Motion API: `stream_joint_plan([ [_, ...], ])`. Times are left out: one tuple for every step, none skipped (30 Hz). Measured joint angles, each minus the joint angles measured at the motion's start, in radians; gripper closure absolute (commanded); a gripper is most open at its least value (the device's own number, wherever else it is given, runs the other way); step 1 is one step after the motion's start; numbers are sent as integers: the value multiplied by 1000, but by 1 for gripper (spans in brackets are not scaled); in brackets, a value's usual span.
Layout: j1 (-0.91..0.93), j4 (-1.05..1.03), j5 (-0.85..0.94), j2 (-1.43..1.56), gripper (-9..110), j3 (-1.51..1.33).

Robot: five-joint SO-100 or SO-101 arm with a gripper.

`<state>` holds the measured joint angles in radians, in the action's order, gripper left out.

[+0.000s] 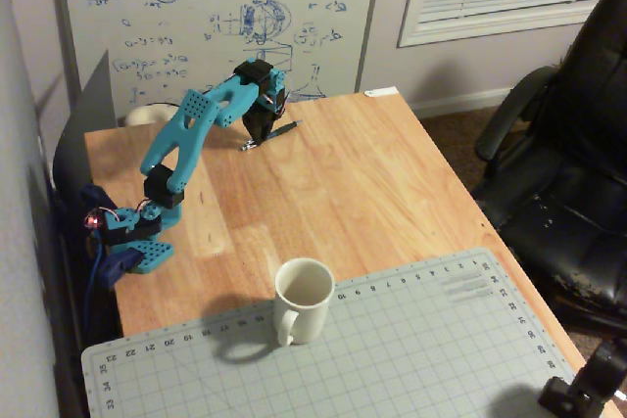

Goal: Touch the pen.

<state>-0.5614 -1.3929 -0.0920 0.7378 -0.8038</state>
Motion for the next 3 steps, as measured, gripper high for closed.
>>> stream_joint_plan([
  [0,0,0,0,101,0],
  [0,0,0,0,101,0],
  [0,0,0,0,101,0],
])
